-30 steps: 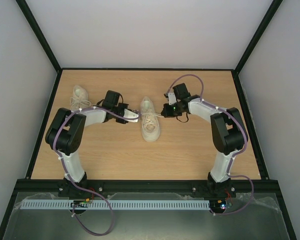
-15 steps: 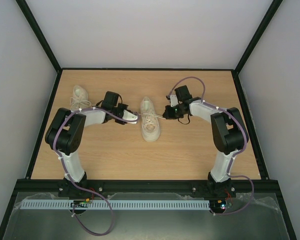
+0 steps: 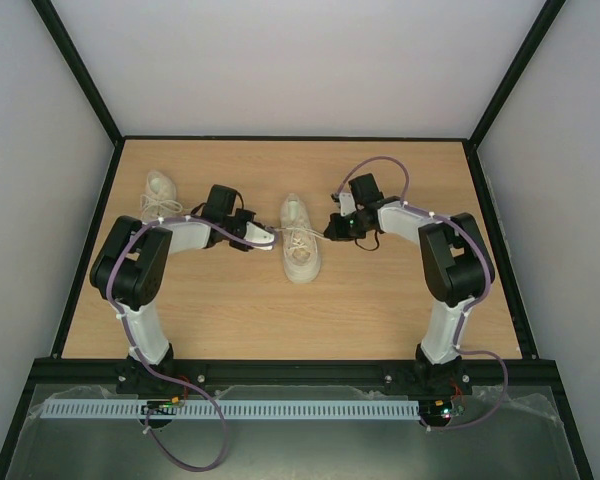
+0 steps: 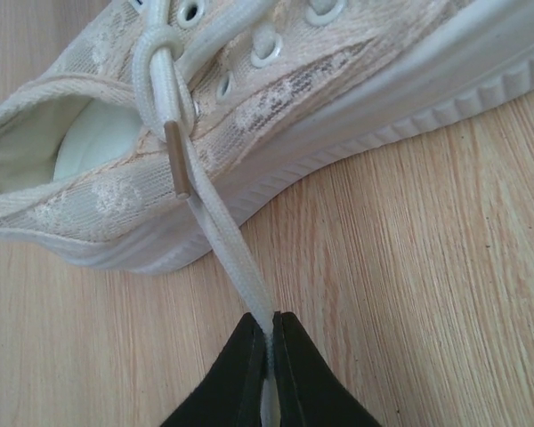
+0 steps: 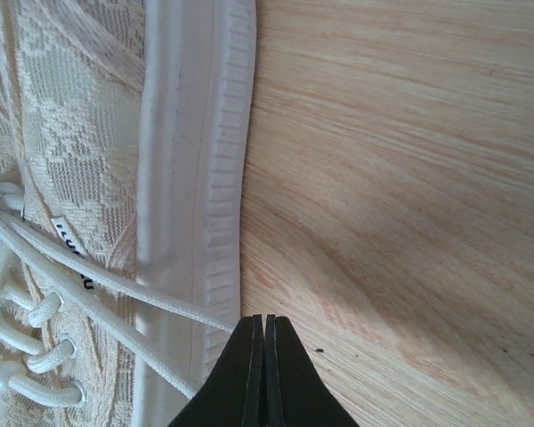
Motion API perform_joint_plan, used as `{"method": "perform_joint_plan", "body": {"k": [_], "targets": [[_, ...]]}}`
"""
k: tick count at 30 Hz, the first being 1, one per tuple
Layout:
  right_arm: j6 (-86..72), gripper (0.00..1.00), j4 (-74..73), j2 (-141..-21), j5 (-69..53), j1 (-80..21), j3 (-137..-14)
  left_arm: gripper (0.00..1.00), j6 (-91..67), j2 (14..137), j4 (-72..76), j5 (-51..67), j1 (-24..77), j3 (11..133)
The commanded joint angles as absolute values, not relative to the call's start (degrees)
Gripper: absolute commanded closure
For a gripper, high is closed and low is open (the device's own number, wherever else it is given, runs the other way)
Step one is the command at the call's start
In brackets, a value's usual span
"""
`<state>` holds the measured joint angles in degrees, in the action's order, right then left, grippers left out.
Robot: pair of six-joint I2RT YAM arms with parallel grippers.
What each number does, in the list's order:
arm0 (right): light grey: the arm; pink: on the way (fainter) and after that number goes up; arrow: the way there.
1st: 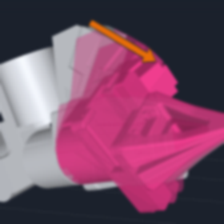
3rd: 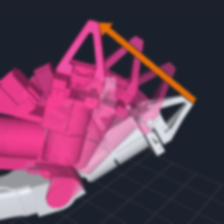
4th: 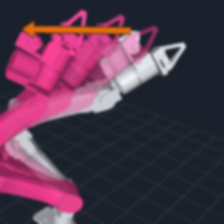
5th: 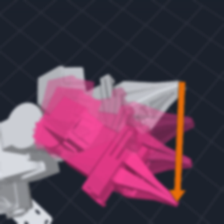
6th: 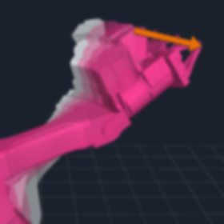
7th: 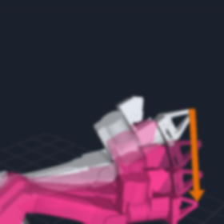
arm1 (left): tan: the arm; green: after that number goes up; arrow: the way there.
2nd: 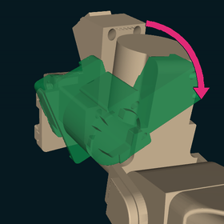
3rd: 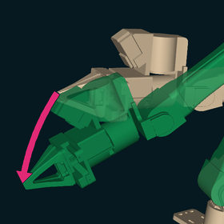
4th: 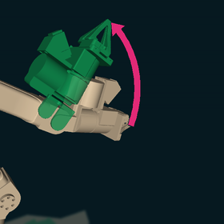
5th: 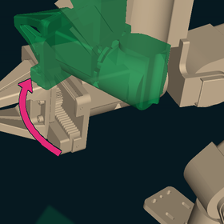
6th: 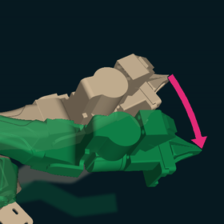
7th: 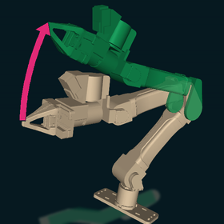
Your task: Tie the shoes
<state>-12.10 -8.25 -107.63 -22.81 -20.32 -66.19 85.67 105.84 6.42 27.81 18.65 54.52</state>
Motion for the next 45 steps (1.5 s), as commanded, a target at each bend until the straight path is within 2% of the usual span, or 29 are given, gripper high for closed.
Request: {"method": "perform_joint_plan", "body": {"k": [1, 2, 3, 5, 6, 8, 11, 13, 14, 17, 18, 25, 32, 35, 41, 45], "targets": [[-11.9, 0.97, -11.7, -109.0, -26.5, -19.2, -66.0, 0.91, 86.7, 104.9, 4.1, 29.7, 17.3, 53.2], [-11.9, 0.91, -11.4, -108.5, -28.9, -19.2, -66.4, 0.74, 86.6, 104.2, 4.1, 31.2, 17.5, 53.2], [-12.0, 0.82, -11.1, -107.9, -31.0, -19.2, -66.7, 0.62, 86.6, 103.4, 4.0, 32.6, 17.5, 53.2], [-12.2, 0.65, -10.8, -106.5, -33.0, -19.2, -67.6, 0.47, 86.6, 101.9, 3.1, 34.7, 17.7, 53.2], [-12.4, 0.61, -10.9, -105.9, -33.0, -19.2, -68.1, 0.41, 86.4, 101.1, 2.5, 35.4, 17.9, 53.3], [-12.4, 0.55, -11.4, -105.0, -31.9, -19.2, -69.0, 0.35, 86.0, 99.6, 1.7, 36.4, 18.1, 53.4], [-12.5, 0.51, -12.2, -103.5, -28.1, -19.2, -69.5, 0.33, 83.0, 97.5, 2.5, 36.9, 18.3, 53.8], [-12.7, 0.50, -11.9, -102.3, -26.7, -19.2, -69.5, 0.36, 80.2, 96.3, 1.5, 37.6, 18.9, 55.1], [-12.9, 0.50, -11.6, -101.9, -27.0, -19.2, -69.6, 0.42, 78.8, 95.9, 0.3, 37.8, 19.5, 56.4], [-13.4, 0.51, -11.1, -101.6, -28.1, -19.2, -69.8, 0.68, 72.0, 97.8, -3.5, 36.8, 21.3, 61.0], [-13.5, 0.51, -10.9, -101.7, -28.2, -19.2, -69.8, 0.72, 70.4, 98.7, -4.6, 36.5, 21.7, 62.4], [-13.1, 0.52, -10.8, -101.8, -28.9, -19.2, -69.2, 0.71, 69.6, 103.0, -9.5, 32.1, 24.6, 66.2], [-12.4, 0.53, -11.0, -102.3, -29.3, -19.2, -69.5, 0.65, 73.2, 104.7, -11.6, 30.6, 25.0, 66.5], [-12.5, 0.53, -10.8, -102.4, -29.7, -19.2, -69.5, 0.73, 71.1, 105.3, -7.5, 29.1, 25.3, 65.7], [-12.4, 0.54, -11.0, -102.4, -30.0, -19.2, -69.4, 0.77, 70.3, 106.2, -2.2, 26.8, 25.3, 65.4], [-12.4, 0.55, -10.9, -102.7, -30.4, -19.2, -69.5, 0.89, 70.9, 105.9, -2.3, 27.3, 25.6, 64.8]]}}
